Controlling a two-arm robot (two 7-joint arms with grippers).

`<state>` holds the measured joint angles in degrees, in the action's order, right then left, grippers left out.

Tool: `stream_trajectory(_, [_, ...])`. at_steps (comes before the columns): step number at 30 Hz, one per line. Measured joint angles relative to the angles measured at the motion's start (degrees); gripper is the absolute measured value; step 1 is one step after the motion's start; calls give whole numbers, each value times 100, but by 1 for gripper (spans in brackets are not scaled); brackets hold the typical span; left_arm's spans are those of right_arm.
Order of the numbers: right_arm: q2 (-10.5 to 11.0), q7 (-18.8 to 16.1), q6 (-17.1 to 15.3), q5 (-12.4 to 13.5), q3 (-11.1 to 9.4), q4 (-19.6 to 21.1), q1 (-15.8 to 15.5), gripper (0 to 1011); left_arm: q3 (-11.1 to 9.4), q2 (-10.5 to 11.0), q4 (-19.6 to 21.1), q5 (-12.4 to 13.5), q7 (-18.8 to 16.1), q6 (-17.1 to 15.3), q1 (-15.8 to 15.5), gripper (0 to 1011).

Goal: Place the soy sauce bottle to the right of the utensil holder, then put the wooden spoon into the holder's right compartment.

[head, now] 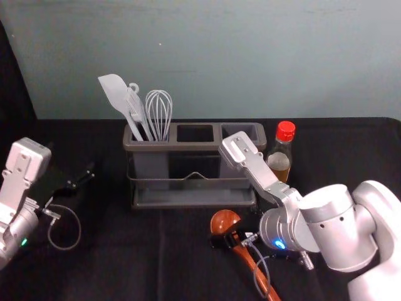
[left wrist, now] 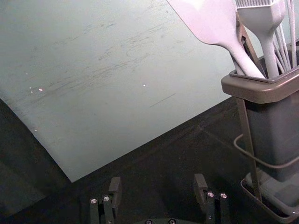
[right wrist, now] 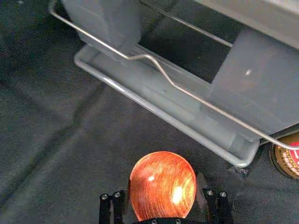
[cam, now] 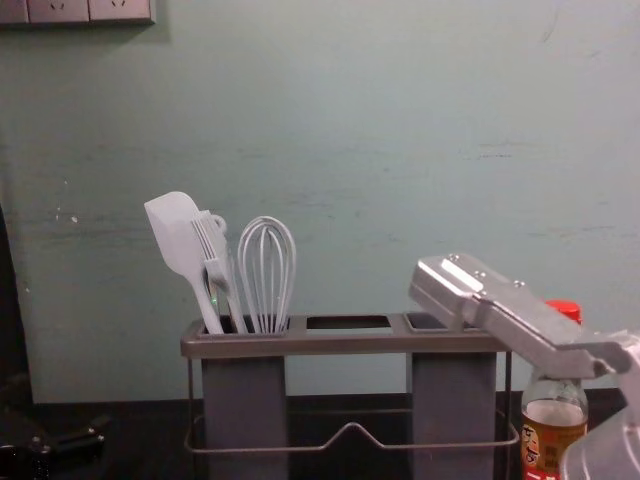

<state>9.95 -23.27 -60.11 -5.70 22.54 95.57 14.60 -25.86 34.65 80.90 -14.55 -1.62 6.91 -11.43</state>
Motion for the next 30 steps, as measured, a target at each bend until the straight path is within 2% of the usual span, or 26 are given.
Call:
stream_trajectory(9, [234, -176, 185, -63, 0, 633, -362, 839, 0, 0, 0, 0, 0, 0, 0, 1011])
stream_trajectory(14, [513, -477, 566, 17, -110, 1090, -686, 839, 0, 0, 0, 0, 0, 0, 0, 1011])
stream_trajectory(22, [895, -687, 1536, 288, -399, 1702, -1267, 839, 0, 0, 0, 0, 0, 0, 0, 1012])
stream_trajectory(24, [974, -693, 1860, 394, -511, 1837, -1442, 838, 0, 0, 0, 0, 0, 0, 0, 1011])
stream_trajectory(25, [1018, -687, 2121, 464, -604, 1935, -1581, 838, 0, 0, 0, 0, 0, 0, 0, 1011])
stream_trajectory(28, [1056, -624, 2510, 541, -716, 2036, -1754, 839, 0, 0, 0, 0, 0, 0, 0, 1012])
stream_trajectory(29, [1066, -560, 2817, 597, -806, 2092, -1883, 838, 0, 0, 0, 0, 0, 0, 0, 1012])
stream_trajectory(30, [1070, -524, 2972, 623, -846, 2115, -1943, 838, 0, 0, 0, 0, 0, 0, 0, 1011])
